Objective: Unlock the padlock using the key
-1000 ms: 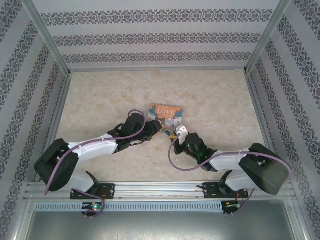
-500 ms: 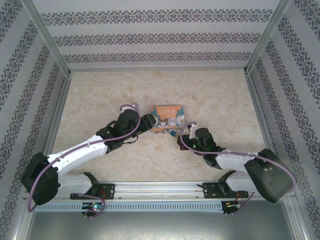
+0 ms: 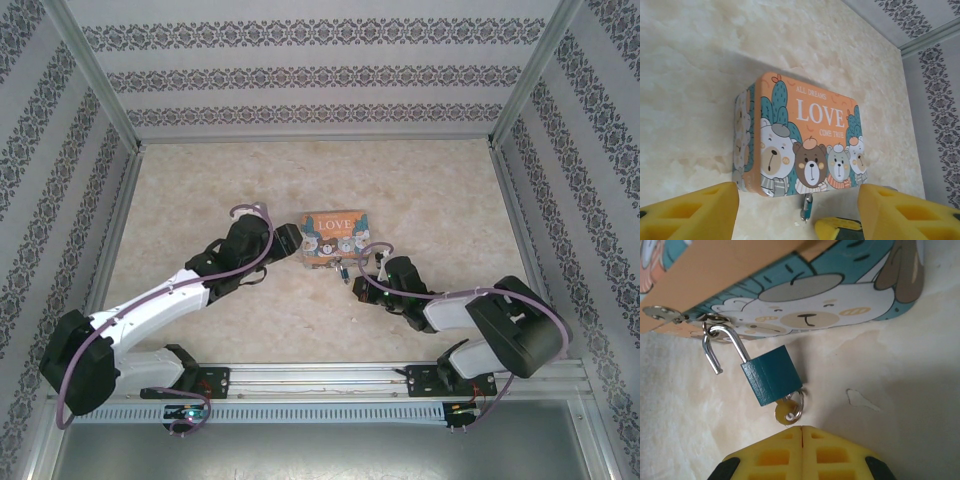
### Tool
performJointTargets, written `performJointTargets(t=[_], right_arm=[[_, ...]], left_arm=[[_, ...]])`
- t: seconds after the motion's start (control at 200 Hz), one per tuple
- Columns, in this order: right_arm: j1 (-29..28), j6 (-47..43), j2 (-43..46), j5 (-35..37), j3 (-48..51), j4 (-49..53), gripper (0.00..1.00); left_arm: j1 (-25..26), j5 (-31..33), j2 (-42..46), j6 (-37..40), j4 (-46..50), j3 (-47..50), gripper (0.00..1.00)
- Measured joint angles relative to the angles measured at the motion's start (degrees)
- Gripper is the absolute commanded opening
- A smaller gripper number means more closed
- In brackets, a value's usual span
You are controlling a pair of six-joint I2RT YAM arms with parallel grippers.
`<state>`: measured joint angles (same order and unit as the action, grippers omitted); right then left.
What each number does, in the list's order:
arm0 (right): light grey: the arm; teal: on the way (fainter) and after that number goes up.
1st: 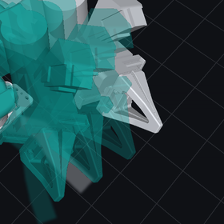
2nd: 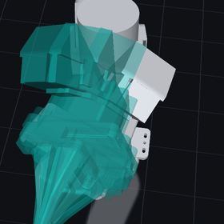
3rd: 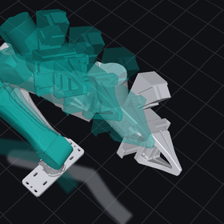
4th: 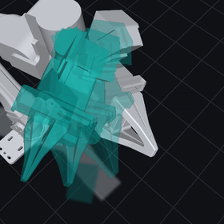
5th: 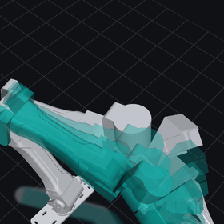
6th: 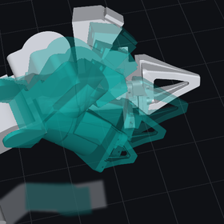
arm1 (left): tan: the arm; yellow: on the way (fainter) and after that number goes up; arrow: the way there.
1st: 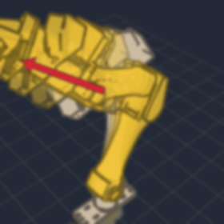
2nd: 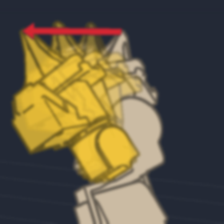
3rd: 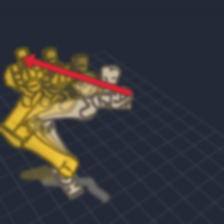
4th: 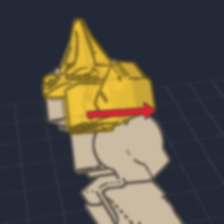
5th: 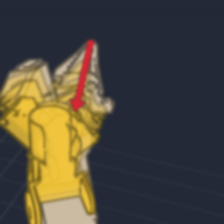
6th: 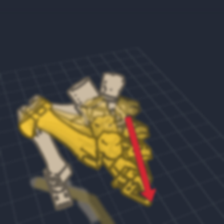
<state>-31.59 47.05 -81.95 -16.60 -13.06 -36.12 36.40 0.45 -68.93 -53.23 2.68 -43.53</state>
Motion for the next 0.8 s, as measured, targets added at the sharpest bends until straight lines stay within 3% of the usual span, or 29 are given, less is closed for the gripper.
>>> performJointTargets(t=[0.23,0.52,0.695,0.799], right_arm=[[0.00,0.94,0.11,-0.20,-0.09,-0.44,0.21],[0.74,-0.52,5.55,0.15,-0.13,1.46,0.56],[1.51,-0.94,8.11,-0.02,-0.28,2.29,0.78],[2.45,-0.85,8.20,-1.33,-0.68,2.34,0.85]], left_arm=[[-3.78,-2.43,-0.66,1.75,0.15,0.13,0.68],[-6.40,-6.95,-4.42,4.92,0.13,0.00,0.73],[-8.31,-10.80,-9.22,6.38,-0.28,-1.70,0.73],[-8.81,-12.31,-12.50,6.82,-1.07,-2.95,0.73]])
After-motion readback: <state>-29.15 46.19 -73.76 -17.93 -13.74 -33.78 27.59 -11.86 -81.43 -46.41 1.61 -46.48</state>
